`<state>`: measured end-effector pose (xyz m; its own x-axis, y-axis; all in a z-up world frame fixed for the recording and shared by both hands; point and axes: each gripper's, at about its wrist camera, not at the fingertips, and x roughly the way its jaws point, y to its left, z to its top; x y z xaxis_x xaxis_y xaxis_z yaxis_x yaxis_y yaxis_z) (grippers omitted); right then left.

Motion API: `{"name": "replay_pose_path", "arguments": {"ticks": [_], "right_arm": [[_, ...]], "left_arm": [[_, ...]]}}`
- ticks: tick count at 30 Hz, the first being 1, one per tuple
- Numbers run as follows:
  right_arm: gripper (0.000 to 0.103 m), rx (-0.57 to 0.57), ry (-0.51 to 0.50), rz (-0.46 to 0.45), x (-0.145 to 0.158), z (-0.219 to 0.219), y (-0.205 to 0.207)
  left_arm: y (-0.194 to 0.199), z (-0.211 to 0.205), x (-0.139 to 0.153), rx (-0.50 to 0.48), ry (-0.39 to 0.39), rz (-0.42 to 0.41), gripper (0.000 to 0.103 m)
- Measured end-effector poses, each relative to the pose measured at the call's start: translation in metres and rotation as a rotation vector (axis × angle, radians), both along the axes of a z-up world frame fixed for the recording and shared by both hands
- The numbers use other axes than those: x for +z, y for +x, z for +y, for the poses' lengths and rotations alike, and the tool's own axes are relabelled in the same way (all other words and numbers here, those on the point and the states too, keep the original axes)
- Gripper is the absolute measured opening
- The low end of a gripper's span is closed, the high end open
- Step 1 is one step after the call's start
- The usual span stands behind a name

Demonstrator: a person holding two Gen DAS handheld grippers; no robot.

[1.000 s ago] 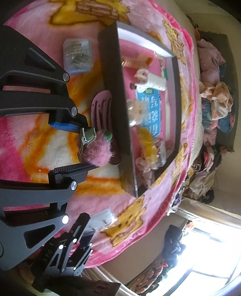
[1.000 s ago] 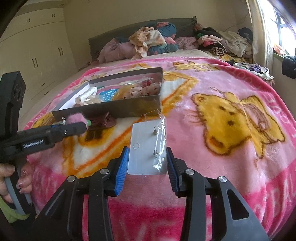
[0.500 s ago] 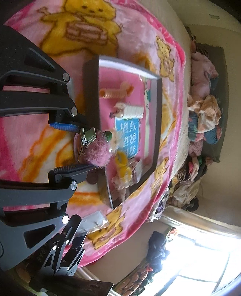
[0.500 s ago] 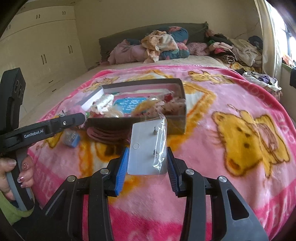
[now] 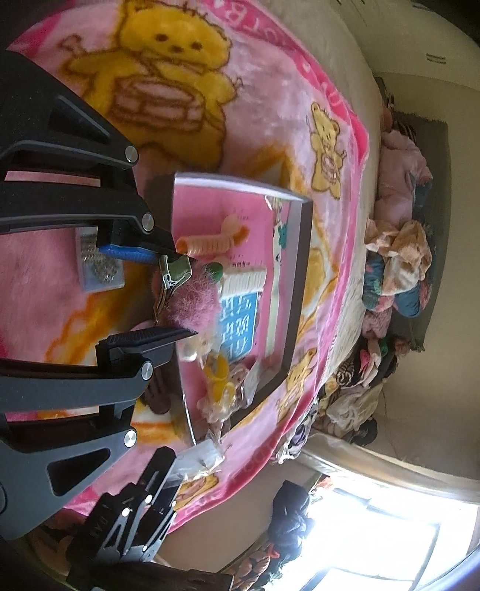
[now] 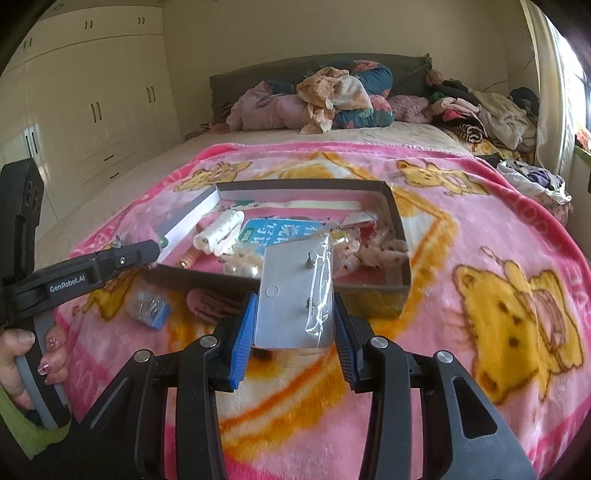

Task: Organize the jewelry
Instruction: 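Carry the earring card and pom-pom clip into the box and open both tools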

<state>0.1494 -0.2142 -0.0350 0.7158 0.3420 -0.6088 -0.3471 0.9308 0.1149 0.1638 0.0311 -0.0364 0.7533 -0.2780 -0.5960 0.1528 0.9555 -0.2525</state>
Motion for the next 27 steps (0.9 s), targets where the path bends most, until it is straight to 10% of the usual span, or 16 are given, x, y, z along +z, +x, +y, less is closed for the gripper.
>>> {"name": "replay_pose_path", "arguments": {"ticks": [27], "right_arm": [[0.038,-0.044,-0.036,0.014,-0.005,0.007,0.084]], "left_arm": [[0.057,0.017,-0.016,0.068,0.047,0.032,0.023]]}}
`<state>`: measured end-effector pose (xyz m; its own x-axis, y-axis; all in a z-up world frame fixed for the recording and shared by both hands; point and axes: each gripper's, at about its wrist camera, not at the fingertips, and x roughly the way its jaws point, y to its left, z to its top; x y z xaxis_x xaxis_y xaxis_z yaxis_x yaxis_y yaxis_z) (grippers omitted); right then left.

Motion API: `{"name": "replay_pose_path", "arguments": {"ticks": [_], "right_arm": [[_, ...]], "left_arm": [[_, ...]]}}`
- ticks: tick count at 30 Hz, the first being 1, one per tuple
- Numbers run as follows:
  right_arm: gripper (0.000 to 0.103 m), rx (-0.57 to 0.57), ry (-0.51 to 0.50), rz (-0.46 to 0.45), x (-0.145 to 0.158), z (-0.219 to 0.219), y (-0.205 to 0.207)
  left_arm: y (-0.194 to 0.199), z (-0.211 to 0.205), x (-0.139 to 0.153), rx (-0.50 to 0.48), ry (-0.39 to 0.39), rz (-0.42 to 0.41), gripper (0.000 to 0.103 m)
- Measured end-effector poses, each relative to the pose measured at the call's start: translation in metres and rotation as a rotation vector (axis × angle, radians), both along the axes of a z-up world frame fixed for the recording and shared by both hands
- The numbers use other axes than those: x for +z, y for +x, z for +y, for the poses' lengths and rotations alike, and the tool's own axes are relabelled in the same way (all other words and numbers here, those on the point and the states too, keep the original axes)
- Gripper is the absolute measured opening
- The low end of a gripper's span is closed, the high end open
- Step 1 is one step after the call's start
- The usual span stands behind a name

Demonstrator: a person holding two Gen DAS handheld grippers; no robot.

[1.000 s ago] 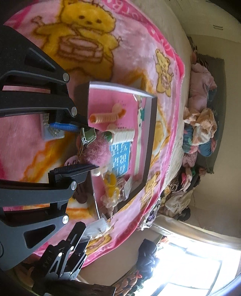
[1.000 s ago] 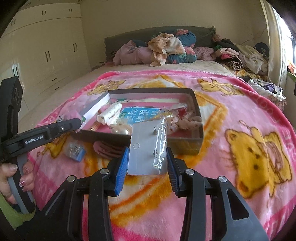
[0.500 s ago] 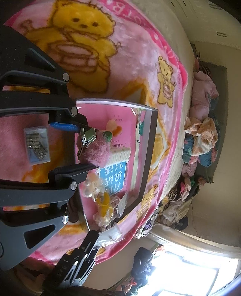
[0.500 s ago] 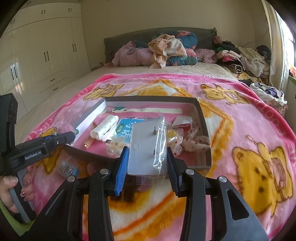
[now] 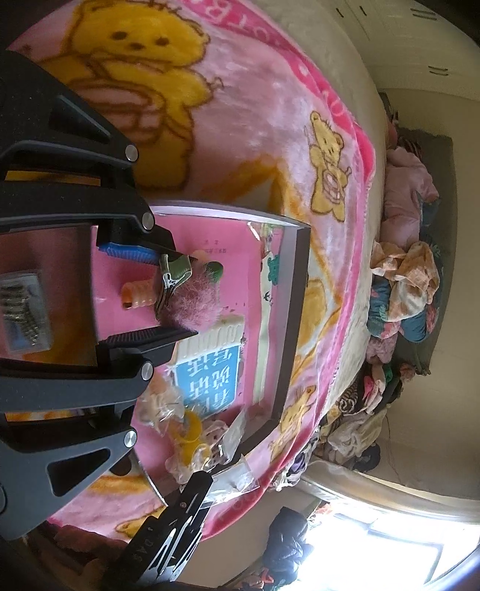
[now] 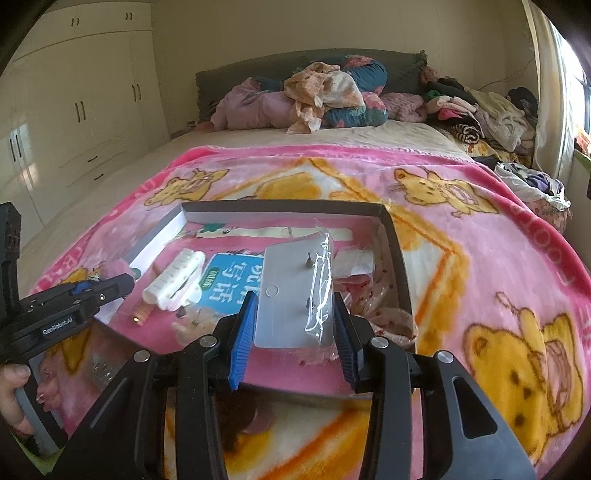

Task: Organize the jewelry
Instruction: 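Carry the earring card and pom-pom clip into the box and open both tools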

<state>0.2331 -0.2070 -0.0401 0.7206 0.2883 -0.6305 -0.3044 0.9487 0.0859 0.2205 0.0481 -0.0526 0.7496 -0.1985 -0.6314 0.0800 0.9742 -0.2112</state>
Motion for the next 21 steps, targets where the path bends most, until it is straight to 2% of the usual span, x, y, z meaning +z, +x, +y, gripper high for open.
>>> {"name": "replay_pose_path", "arguments": {"ticks": [9,16,18,21], "right_arm": [[0.04,-0.038,-0.009,0.023,-0.011,-0.003,0.017],[0.063,-0.039,-0.016,-0.012,-0.01,-0.004,0.007],[0.066,-0.034,-0.013,-0.021,-0.009,-0.005,0.002],[0.071,-0.036,-0.013,-0.03,-0.008,-0.006,-0.006]], "left_arm": [[0.006,0.003,-0.004,0.011,0.002,0.008,0.023],[0.006,0.003,-0.008,0.018,0.007,0.019,0.023],[0.005,0.002,-0.008,0.02,0.01,0.019,0.027],[0.004,0.003,-0.007,0.027,0.015,0.013,0.04]]}}
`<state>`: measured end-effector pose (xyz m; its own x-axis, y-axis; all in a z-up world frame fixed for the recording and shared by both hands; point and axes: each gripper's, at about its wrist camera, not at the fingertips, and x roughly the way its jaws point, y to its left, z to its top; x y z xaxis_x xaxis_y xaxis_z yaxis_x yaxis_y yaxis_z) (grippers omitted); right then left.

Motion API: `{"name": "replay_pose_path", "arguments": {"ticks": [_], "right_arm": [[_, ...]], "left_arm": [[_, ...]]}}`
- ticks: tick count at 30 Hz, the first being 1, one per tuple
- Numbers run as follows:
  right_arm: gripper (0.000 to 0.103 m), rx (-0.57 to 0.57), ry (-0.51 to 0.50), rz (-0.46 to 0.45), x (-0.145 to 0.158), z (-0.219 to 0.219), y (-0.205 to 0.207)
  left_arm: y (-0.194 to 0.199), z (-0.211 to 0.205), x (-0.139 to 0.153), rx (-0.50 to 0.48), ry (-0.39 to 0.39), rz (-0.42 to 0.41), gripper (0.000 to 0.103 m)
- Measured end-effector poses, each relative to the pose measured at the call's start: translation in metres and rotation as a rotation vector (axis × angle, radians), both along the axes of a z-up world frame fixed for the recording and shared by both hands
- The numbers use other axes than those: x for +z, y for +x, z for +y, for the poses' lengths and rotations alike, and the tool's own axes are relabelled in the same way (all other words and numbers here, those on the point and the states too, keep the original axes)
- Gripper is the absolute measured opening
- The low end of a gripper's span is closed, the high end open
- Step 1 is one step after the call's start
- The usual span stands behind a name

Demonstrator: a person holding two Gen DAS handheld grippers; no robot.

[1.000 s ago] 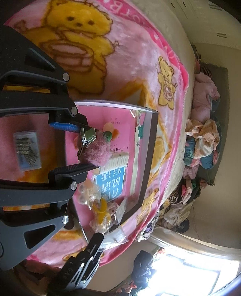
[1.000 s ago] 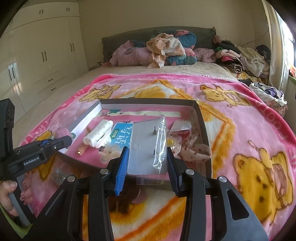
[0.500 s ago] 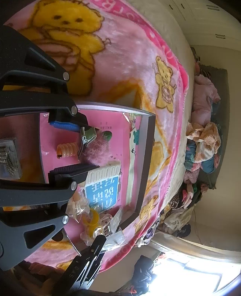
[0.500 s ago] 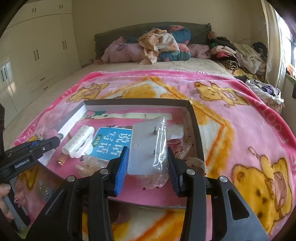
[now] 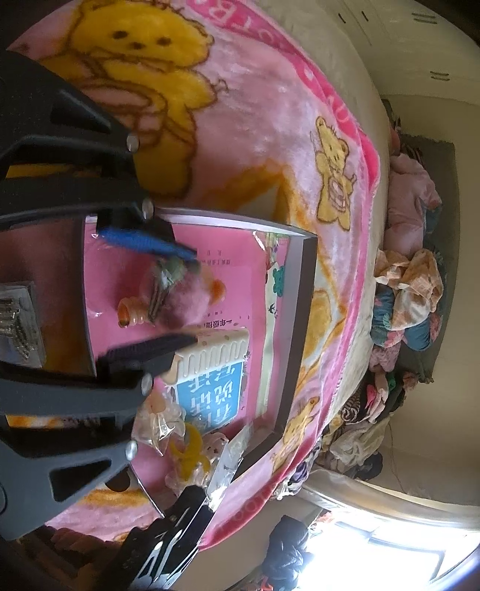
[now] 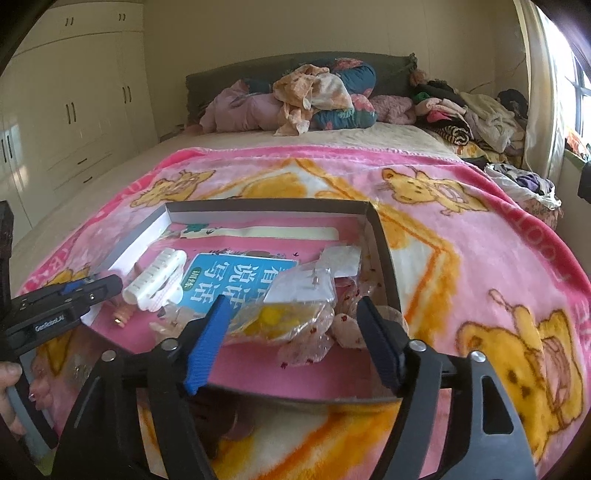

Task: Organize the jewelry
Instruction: 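Carry the earring card and pom-pom clip into the box and open both tools, then withdraw both open tools from the box toward the pin box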

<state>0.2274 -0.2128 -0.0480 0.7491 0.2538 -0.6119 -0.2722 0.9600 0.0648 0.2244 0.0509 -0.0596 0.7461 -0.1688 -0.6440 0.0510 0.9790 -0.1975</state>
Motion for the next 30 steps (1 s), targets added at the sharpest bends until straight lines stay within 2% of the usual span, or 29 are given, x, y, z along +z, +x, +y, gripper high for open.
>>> {"name": "replay_pose_path", "arguments": {"ticks": [3,5,12,13,19,22,30], "right_arm": [[0.074,-0.002,0.0,-0.012,0.002,-0.002,-0.009],[0.076,-0.001,0.0,-0.017,0.002,-0.004,-0.016],[0.079,-0.002,0.018,-0.03,0.007,-0.009,-0.038],[0.079,0.0,0.024,-0.031,0.007,-0.01,-0.041],[0.079,0.013,0.033,-0.035,0.01,-0.008,-0.058],[0.079,0.018,0.036,-0.036,0.011,-0.008,-0.064],[0.079,0.026,0.044,-0.026,0.007,-0.007,-0.076]], "left_arm": [[-0.003,0.0,0.001,0.002,0.001,-0.007,0.045],[-0.007,0.0,0.003,0.006,0.006,-0.013,0.053],[-0.026,0.003,0.01,0.01,0.006,-0.055,0.065],[-0.03,0.003,0.011,0.011,0.016,-0.062,0.07],[-0.045,0.003,0.016,0.012,0.029,-0.079,0.071],[-0.052,0.004,0.018,0.013,0.035,-0.089,0.081],[-0.071,0.003,0.013,0.006,0.071,-0.086,0.087]]}}
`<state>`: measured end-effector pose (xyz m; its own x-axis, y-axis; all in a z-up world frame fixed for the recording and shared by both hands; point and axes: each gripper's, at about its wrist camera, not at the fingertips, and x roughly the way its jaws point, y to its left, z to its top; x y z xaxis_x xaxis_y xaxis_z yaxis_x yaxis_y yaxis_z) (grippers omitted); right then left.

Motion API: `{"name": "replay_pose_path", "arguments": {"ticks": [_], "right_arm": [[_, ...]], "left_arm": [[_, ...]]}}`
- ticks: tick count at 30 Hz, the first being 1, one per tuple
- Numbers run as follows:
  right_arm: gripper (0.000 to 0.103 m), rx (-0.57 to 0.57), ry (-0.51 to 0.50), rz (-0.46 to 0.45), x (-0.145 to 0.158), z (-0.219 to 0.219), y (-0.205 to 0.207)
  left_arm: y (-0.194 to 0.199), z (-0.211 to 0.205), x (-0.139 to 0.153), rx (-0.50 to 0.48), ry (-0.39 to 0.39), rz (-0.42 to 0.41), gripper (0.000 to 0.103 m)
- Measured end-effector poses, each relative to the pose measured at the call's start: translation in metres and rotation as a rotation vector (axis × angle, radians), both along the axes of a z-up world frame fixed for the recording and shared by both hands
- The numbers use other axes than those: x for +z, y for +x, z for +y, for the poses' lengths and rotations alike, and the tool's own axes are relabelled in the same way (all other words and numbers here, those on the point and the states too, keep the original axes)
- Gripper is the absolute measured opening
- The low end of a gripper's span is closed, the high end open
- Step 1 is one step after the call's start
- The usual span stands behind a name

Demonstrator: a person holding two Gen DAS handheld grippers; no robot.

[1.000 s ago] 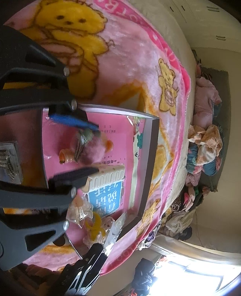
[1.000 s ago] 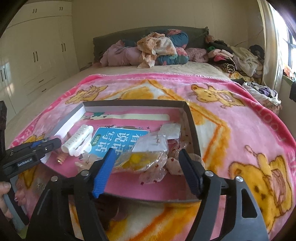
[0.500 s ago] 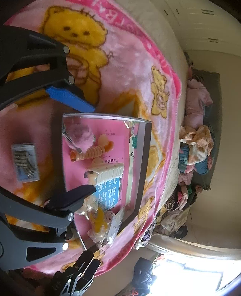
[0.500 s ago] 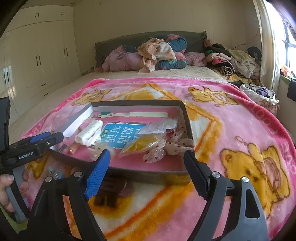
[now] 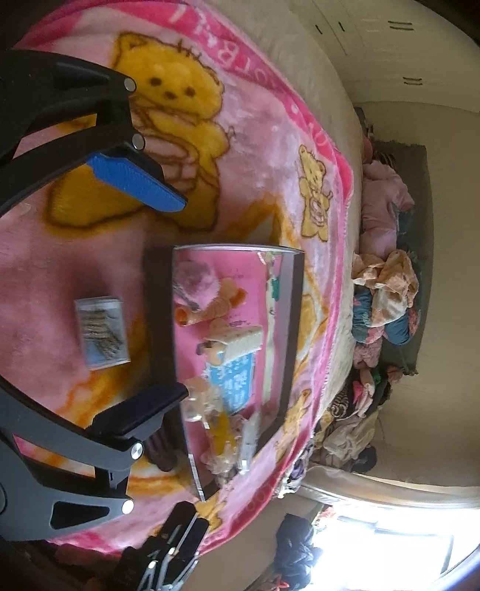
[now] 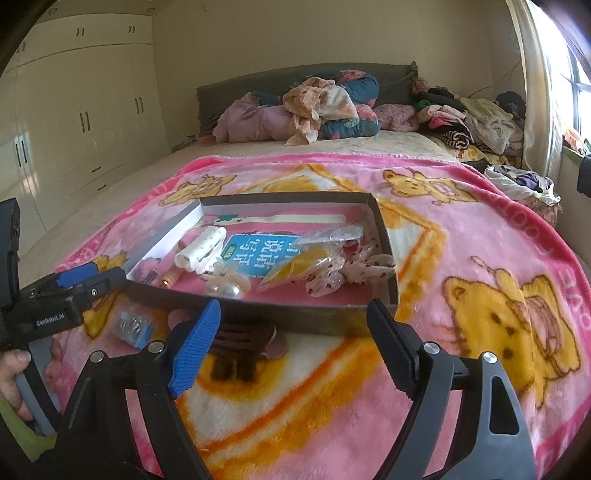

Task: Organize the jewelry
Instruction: 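Withdraw both open tools from the box toward the pin box, then grasp the clear pin box with the left tool while the right tool grasps the pink comb clip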

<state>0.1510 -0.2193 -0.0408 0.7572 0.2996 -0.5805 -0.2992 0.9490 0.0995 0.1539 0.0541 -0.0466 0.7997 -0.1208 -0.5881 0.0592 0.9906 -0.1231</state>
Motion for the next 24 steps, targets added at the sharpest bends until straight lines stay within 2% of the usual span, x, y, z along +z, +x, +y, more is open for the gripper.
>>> {"name": "replay_pose_path", "arguments": {"ticks": [4,9,12,17,21,24], "right_arm": [[0.078,0.005,0.015,0.025,-0.006,0.0,-0.001],[0.069,0.018,0.036,0.072,-0.015,0.002,0.002],[0.059,0.029,0.056,0.099,-0.02,0.003,0.006],[0.034,0.036,0.091,0.154,-0.03,0.007,0.016],[0.027,0.035,0.116,0.191,-0.038,0.012,0.027],[0.017,0.04,0.147,0.211,-0.041,0.013,0.032]], "left_arm": [[-0.008,0.001,-0.007,-0.008,0.003,0.024,0.088],[-0.014,-0.003,-0.016,-0.042,0.011,0.05,0.09],[-0.015,-0.007,-0.02,-0.049,0.023,0.064,0.091],[-0.011,-0.011,-0.028,-0.05,0.031,0.096,0.091],[-0.007,-0.017,-0.033,-0.057,0.038,0.111,0.091],[-0.004,-0.019,-0.037,-0.059,0.035,0.122,0.091]]}}
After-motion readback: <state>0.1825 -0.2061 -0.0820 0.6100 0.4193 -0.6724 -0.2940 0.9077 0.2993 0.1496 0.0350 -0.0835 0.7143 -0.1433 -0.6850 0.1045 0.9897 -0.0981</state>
